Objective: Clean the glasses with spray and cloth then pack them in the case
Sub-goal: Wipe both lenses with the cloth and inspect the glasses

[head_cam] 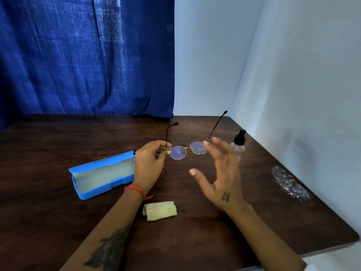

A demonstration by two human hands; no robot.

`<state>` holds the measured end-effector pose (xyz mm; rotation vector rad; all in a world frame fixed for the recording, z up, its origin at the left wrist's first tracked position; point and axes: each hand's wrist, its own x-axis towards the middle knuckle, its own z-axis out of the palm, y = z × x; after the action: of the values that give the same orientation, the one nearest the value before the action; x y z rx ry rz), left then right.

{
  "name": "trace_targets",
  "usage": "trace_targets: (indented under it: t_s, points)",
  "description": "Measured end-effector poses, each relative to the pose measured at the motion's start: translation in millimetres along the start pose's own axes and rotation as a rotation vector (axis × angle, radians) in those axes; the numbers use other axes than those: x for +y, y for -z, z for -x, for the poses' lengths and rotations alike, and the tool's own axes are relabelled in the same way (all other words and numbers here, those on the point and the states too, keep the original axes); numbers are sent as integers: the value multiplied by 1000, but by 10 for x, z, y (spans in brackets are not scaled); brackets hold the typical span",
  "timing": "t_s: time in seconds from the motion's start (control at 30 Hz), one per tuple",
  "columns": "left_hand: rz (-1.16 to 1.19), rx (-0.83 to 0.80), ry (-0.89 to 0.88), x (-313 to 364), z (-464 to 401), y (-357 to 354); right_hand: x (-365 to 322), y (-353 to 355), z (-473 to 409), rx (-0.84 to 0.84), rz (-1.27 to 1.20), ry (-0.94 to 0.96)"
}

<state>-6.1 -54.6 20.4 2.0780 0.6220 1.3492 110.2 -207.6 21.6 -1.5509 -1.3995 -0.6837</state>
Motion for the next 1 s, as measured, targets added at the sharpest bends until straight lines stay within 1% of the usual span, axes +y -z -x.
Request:
trace_targets:
  t_s: [0.13,0.33,0.4,0.47,0.53,0.6,0.67,0.73,0.77,0.8,0.87,1.0]
  points:
    - [-2,-14,20,-32,-9,6,-232,-122,84,-272,-103,131]
    - [30,-10,76,-53,-11,-33,-326,-282,220,-696,-224,203]
    - [30,-18,73,-52,-10,-38,-334,-297,233,-769,-276,185]
    - [26,-27,65,-49,-6,-42,-345,-299,219,-794,-347,144]
    - [17,-34,60,-48,1,-52,-353,-292,189,-778,-385,113]
    - [26,-33,63,-47,6,-58,-330,-263,132,-673,-405,47]
    - [42,-43,61,-35,8,-61,-250,-205,34,-470,-415,-113]
    - [36,-70,53,-12,14,-64,-126,-143,-109,-256,-340,-255]
    - [28,-80,54,1,19,-62,-69,-125,-190,-187,-282,-289]
    - [27,-86,58,16,21,-66,-20,-126,-263,-154,-229,-304]
    - [33,-92,66,45,29,-69,37,-200,-350,-147,-140,-294]
    - [71,-81,61,85,41,-57,45,-454,-262,-98,-42,-213]
